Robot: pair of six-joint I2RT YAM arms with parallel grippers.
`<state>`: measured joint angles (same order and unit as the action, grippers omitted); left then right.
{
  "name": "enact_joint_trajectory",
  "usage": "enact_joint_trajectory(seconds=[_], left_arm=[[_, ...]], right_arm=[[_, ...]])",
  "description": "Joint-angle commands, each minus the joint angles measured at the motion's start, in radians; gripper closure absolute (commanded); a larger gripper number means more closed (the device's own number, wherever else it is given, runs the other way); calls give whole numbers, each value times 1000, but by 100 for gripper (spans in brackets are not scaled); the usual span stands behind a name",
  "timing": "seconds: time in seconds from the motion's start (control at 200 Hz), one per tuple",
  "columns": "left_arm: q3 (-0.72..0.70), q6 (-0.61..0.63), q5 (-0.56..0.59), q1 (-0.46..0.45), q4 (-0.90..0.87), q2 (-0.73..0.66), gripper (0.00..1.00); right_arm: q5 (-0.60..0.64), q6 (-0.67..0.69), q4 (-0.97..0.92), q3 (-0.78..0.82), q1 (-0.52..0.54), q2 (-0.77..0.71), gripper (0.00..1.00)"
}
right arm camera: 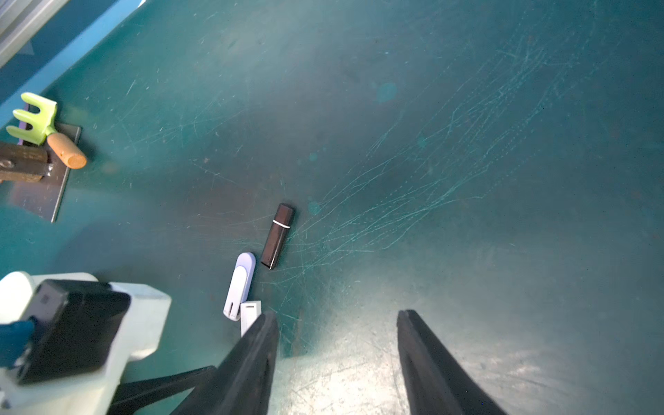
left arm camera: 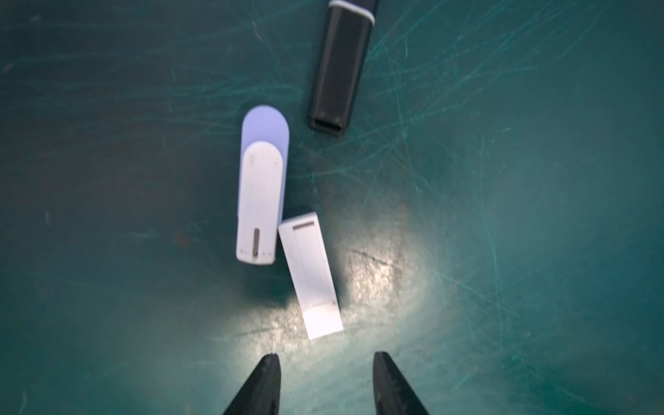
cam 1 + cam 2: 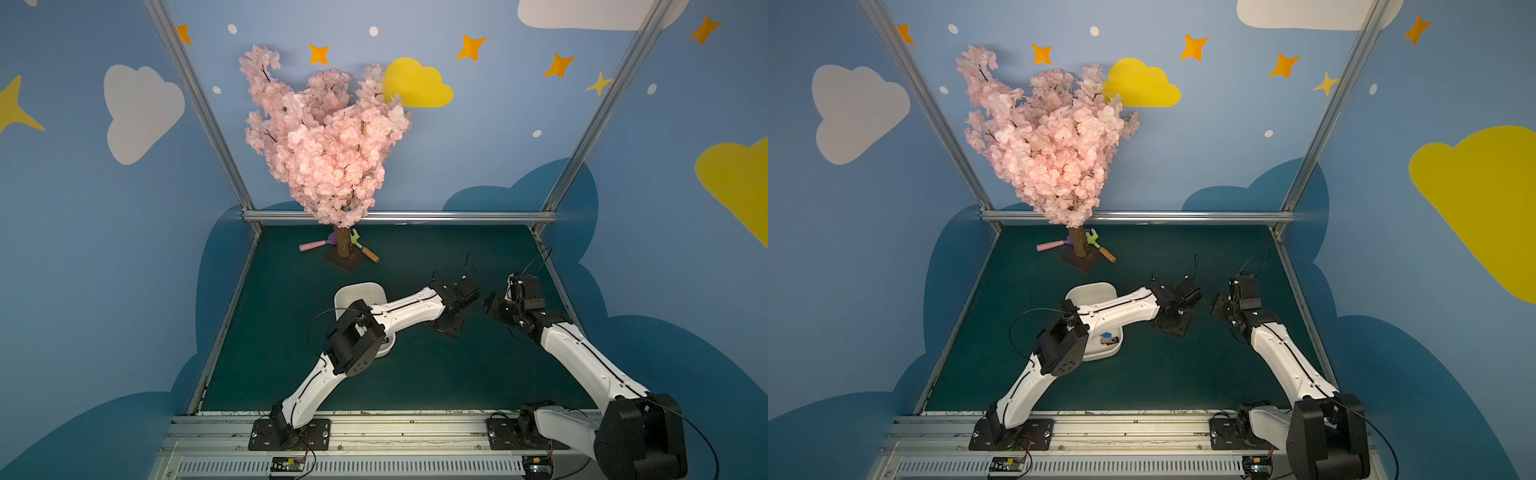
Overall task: Put the usb flash drive into the storage box
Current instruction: Pick up the USB flash from the center of the board.
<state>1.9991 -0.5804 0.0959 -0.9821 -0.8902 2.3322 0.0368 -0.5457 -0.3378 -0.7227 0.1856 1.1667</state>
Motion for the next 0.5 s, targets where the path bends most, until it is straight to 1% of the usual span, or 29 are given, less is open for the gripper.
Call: enact_joint_trajectory(seconds=[0.0,0.415,0.496], left_arm=[[44,-10,17,7,-29,38,56],[154,-9,68,6,-96,130,58],[168,-1,63,5,-104,145,60]], right_arm=[[-24,-22,26,9,-15,-16,42],[-37,-25,37,14,-23,-10,43],[-46,-25,37,14,-23,-10,43]])
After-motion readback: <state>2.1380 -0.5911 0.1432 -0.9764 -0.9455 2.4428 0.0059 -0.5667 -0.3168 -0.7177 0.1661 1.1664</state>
